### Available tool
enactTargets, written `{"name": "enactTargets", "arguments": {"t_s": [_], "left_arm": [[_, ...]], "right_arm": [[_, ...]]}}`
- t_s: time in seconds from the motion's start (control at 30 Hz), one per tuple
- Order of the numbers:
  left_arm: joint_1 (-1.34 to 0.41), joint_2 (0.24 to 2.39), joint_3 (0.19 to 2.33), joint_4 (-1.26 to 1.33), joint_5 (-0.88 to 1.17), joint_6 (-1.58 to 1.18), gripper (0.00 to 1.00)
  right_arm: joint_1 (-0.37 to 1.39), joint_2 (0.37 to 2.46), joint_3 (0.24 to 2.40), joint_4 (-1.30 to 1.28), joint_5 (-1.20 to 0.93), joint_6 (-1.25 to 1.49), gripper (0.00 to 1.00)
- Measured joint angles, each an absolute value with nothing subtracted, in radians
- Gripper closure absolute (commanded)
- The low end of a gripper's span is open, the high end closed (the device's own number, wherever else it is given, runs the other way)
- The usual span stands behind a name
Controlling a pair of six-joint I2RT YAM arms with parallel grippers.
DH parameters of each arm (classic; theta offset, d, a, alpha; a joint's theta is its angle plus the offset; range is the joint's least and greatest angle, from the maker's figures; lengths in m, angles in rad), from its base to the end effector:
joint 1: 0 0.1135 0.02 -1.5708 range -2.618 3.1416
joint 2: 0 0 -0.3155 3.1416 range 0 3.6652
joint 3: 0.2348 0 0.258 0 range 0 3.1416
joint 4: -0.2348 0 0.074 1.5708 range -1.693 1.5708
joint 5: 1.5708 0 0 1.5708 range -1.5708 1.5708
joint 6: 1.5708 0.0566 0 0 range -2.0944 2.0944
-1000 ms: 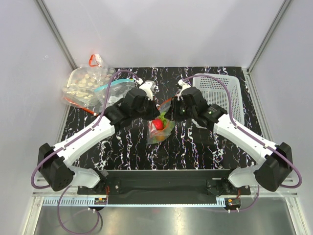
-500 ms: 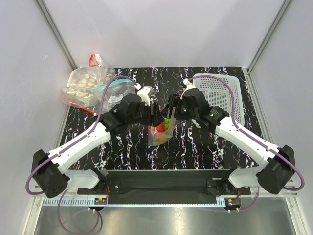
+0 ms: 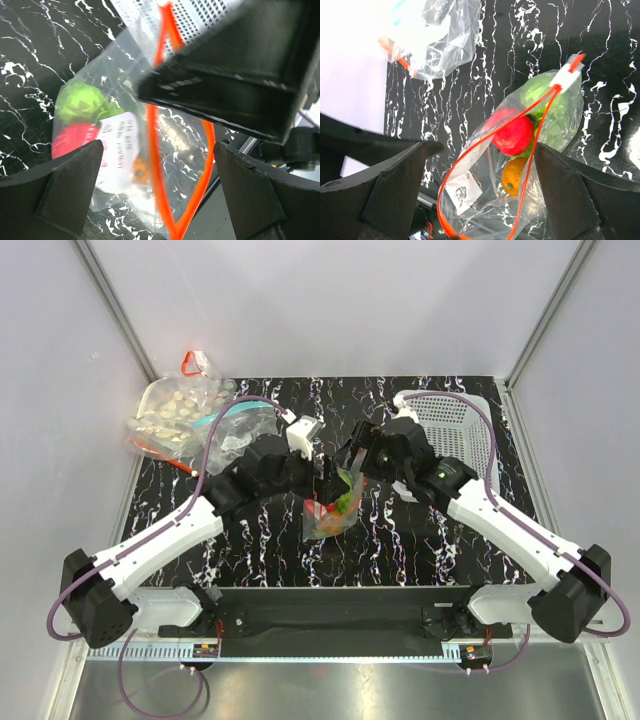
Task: Place the food in the zip-top bag and seal the zipper
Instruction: Zip the zipper food storage bag at the center of the board.
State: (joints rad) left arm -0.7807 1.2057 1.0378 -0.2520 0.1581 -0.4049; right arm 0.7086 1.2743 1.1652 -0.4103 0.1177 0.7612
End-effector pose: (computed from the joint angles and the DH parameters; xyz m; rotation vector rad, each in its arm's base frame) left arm 0.1951 -0.2058 0.3725 0.4990 2.0459 -0.9003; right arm 0.2297 0.1881 0.3829 0.1317 2.1758 0.7522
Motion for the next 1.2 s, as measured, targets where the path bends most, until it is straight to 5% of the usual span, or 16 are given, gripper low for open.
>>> {"name": "enactTargets", "arguments": {"t_s": [0.57, 0.73, 0.83, 0.87, 1.2], "left_arm": [[-0.985, 1.327, 1.144, -0.326, -0.097, -0.257, 0.04], [-1.013, 1.38, 1.159, -0.331, -0.187, -0.252, 0.39], [-1.02, 1.404, 1.159, -0.342, -0.236, -0.244, 0.77], [-1.021, 1.405, 1.159, -0.35, -0.242, -0.244, 0.98], [-0.978, 1.396, 1.156, -0.373, -0.238, -0.228, 1.0]], "right_arm": [[0.709, 1.358, 1.248, -0.465, 0.116, 0.854, 0.11], [0.708, 1.339, 1.247, -0.451, 0.121, 0.872, 0.11], [0.702, 1.339, 1.245, -0.461, 0.136, 0.874, 0.11], [0.694, 1.339, 1.243, -0.461, 0.131, 0.874, 0.11], [0.554, 1.258, 1.224, -0.443, 0.076, 0.72, 0.19]]}}
